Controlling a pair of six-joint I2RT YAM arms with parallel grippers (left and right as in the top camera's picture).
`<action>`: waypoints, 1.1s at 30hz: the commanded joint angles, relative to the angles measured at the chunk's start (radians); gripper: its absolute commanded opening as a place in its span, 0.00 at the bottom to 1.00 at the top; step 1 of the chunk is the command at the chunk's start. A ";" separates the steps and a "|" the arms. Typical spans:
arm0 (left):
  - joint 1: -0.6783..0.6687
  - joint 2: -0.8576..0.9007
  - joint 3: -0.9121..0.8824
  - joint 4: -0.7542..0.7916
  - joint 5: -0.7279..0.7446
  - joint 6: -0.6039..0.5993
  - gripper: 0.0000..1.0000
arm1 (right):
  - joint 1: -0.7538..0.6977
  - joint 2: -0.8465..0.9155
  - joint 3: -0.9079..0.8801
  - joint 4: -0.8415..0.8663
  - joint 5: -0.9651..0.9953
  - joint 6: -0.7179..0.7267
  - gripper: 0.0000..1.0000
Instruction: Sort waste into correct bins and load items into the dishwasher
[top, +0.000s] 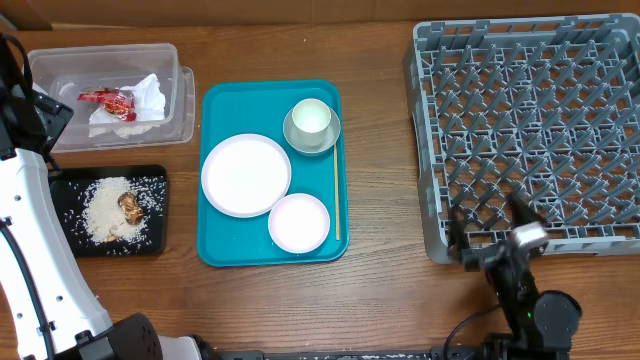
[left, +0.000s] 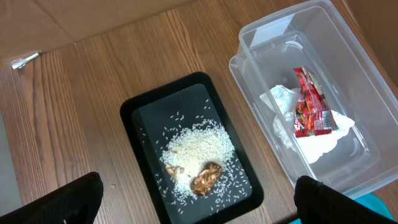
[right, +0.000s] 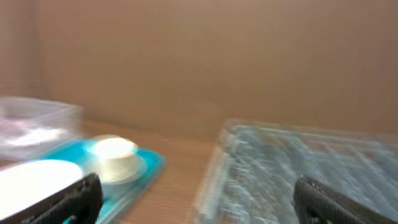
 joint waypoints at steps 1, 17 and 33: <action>0.000 0.005 -0.002 0.000 0.002 -0.014 1.00 | 0.005 -0.008 -0.010 0.163 -0.623 0.003 1.00; 0.000 0.005 -0.002 0.000 0.002 -0.014 1.00 | 0.005 -0.008 -0.010 0.388 -0.652 0.739 1.00; 0.000 0.005 -0.002 0.000 0.003 -0.014 1.00 | 0.005 -0.007 0.090 0.478 -0.393 1.186 1.00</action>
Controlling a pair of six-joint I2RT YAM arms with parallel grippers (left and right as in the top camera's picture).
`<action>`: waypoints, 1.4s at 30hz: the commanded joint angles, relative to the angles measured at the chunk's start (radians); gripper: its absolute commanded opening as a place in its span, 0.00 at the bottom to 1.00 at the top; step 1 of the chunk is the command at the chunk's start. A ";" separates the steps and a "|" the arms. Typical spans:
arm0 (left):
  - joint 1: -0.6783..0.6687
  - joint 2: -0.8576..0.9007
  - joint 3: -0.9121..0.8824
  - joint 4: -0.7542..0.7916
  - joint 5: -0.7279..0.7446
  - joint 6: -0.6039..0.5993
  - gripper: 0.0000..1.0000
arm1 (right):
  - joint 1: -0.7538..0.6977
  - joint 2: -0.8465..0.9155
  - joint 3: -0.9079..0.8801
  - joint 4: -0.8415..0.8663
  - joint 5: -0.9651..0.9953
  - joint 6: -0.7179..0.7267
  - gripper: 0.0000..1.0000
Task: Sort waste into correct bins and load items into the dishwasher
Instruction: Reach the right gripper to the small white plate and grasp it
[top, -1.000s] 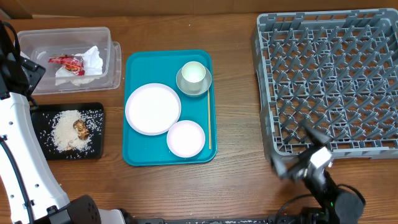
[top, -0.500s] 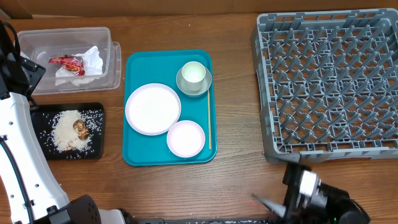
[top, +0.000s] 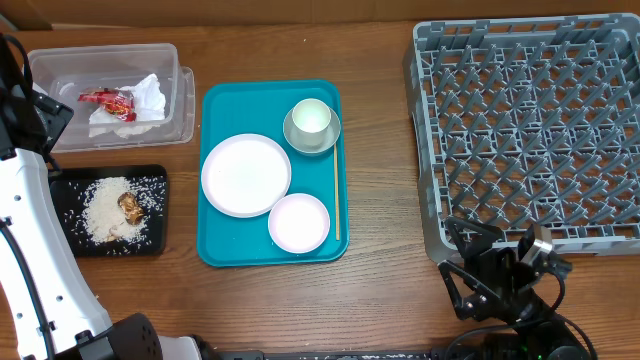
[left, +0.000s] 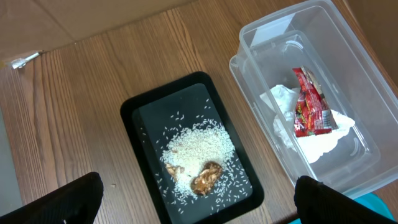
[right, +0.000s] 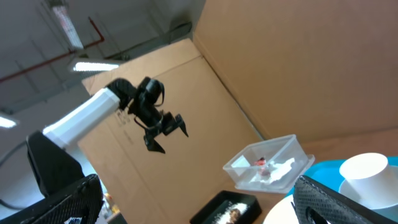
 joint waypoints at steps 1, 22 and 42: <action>0.000 0.005 -0.002 0.002 0.002 -0.014 1.00 | 0.005 0.000 0.119 -0.021 0.072 0.018 1.00; 0.000 0.005 -0.002 0.002 0.002 -0.014 1.00 | 0.178 0.960 1.181 -1.222 0.013 -0.932 0.99; 0.000 0.005 -0.002 0.001 0.002 -0.014 1.00 | 1.039 1.633 1.285 -1.351 0.661 -0.935 1.00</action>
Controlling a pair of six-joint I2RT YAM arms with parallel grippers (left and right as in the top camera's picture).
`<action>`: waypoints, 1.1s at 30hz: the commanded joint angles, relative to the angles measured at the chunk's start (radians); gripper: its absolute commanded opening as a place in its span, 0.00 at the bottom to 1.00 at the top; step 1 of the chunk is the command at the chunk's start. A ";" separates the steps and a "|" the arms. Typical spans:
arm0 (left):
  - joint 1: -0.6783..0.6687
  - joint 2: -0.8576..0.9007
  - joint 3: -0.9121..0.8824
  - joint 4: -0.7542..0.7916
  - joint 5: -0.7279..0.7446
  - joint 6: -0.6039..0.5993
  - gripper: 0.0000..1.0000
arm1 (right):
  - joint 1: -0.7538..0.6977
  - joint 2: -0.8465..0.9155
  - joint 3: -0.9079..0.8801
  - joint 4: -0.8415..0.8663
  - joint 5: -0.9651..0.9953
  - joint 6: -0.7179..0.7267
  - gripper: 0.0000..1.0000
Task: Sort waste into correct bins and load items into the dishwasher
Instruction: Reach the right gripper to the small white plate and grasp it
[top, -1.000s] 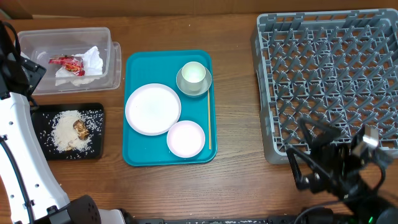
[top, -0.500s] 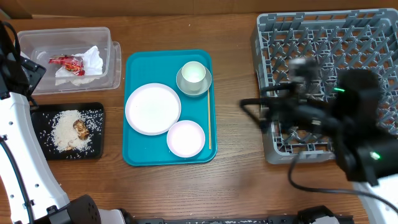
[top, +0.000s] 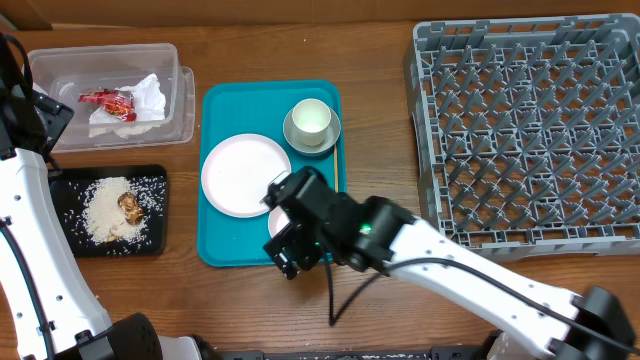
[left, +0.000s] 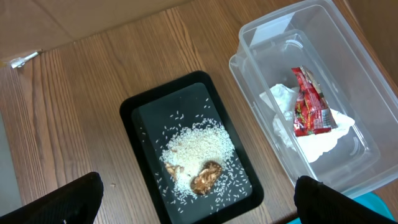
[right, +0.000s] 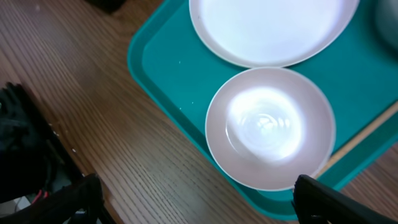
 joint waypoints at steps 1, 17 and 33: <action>0.000 0.004 -0.001 0.002 0.000 -0.014 1.00 | 0.005 0.067 0.019 0.030 -0.089 0.007 0.99; 0.000 0.004 -0.002 0.002 -0.001 -0.014 1.00 | 0.005 0.265 0.018 0.202 0.104 0.065 0.73; 0.000 0.004 -0.001 0.002 -0.001 -0.014 1.00 | 0.046 0.359 0.014 0.243 0.135 0.169 0.56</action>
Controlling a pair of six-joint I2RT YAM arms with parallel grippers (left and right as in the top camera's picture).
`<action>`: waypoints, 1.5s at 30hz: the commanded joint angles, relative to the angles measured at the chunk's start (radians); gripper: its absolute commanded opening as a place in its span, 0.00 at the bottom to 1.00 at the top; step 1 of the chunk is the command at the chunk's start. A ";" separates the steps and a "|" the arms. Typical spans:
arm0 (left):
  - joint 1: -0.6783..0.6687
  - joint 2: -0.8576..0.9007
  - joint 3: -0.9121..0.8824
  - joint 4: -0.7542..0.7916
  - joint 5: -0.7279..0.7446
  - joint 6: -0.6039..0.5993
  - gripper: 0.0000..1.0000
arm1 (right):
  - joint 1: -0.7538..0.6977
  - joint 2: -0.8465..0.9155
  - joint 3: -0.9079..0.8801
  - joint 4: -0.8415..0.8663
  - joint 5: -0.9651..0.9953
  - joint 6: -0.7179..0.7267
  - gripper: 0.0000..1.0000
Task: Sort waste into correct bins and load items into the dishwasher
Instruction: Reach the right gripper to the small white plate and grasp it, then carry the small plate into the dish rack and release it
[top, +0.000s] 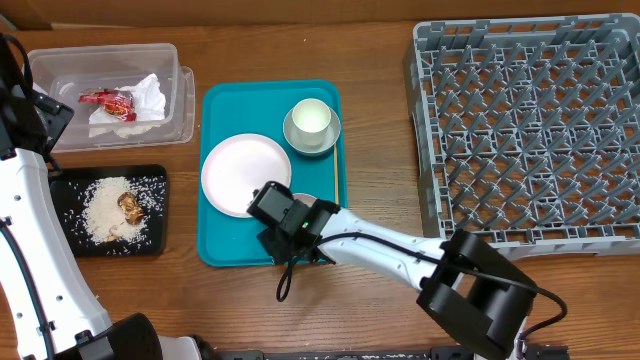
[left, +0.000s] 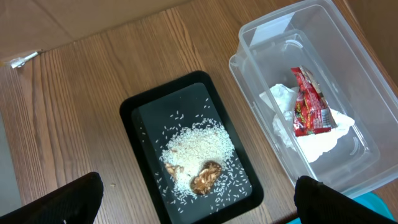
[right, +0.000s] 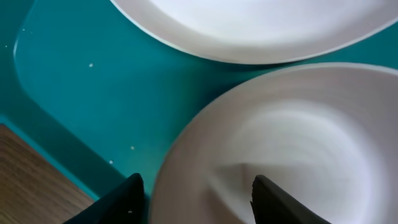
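Note:
A teal tray (top: 225, 250) carries a large white plate (top: 245, 172), a cup on a grey saucer (top: 311, 120), a thin chopstick (top: 336, 195) and a small white bowl (right: 298, 143). My right gripper (right: 196, 199) is open and low over that bowl. Its left finger (right: 127, 200) is outside the rim and its right finger (right: 280, 202) is inside. From overhead the gripper (top: 292, 240) hides most of the bowl. My left gripper (left: 196, 208) hangs open high above the black tray of rice (left: 193, 149).
A grey dish rack (top: 530, 120) fills the right side of the table. A clear bin (top: 110, 95) at the back left holds a red wrapper (left: 311, 102) and crumpled tissue (left: 289, 106). The black tray (top: 110, 210) lies in front of it.
My right gripper was above the small bowl with the whole bowl in view. It is now close down on it, jaws narrower, straddling the near-left rim. The left arm has not moved.
My right arm was first folded near the table's front edge by the rack, and stayed there a second later, its camera turned up and across. Then it was stretched over the teal tray above the small bowl. Now its fingers sit on either side of the bowl's rim.

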 joint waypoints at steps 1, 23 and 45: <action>0.000 0.004 -0.002 0.001 -0.001 -0.014 1.00 | 0.016 -0.002 0.014 0.013 0.028 0.041 0.54; 0.000 0.004 -0.001 0.001 -0.001 -0.014 1.00 | -0.035 -0.119 0.147 -0.132 0.032 0.117 0.06; 0.000 0.004 -0.001 0.002 -0.001 -0.014 1.00 | -1.209 -0.351 0.329 -0.269 -0.998 -0.181 0.04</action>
